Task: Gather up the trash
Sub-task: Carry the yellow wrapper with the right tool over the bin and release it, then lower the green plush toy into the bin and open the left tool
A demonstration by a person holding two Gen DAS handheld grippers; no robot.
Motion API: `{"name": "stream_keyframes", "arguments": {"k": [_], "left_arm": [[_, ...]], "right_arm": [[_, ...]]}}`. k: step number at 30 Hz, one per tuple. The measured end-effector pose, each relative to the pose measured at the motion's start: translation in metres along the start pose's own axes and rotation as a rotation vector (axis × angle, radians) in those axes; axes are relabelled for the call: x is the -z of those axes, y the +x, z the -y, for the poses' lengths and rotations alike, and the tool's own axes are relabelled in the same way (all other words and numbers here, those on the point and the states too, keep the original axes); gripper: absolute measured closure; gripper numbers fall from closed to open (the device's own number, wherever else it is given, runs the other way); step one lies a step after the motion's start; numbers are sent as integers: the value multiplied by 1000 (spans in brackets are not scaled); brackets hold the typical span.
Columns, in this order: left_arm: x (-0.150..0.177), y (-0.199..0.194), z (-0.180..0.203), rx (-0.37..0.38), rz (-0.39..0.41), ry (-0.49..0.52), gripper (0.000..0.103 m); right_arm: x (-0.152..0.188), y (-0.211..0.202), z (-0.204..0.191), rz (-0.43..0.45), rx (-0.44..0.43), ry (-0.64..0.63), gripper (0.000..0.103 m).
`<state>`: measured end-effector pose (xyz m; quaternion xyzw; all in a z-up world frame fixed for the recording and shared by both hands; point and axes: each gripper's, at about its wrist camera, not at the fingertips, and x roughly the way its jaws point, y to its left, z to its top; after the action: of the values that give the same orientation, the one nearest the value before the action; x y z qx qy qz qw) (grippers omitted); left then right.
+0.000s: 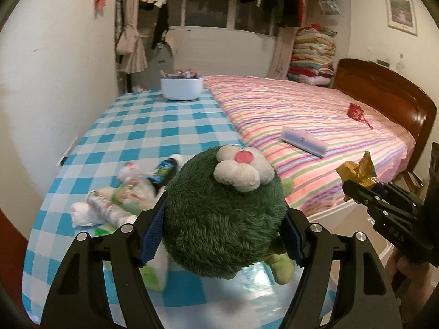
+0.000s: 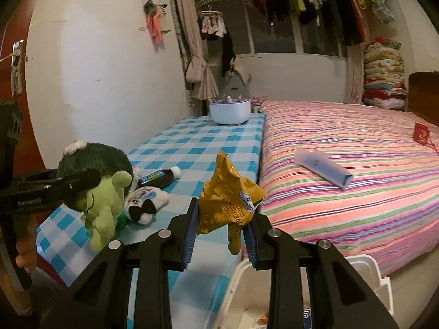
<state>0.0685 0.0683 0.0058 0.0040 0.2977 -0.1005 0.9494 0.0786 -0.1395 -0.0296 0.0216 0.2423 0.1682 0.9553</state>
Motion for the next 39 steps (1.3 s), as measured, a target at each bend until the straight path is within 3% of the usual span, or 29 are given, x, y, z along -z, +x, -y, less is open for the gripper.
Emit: {"name": "stream_keyframes", "arguments": {"k": [10,23,27,39], "left_arm": [[4,9,47,70,-17,85,31],[5,17,76,119,-33,132,31],[7,21,80,124,-48,136,31],[9,30,94,152,-66,151,30]], "right_arm": [[8,-26,29,20,79,44,73],[25,-50,60,34,167,132,70],[30,-56,69,48,183,182,45],[29,-77,88,156,164,288,44]]}}
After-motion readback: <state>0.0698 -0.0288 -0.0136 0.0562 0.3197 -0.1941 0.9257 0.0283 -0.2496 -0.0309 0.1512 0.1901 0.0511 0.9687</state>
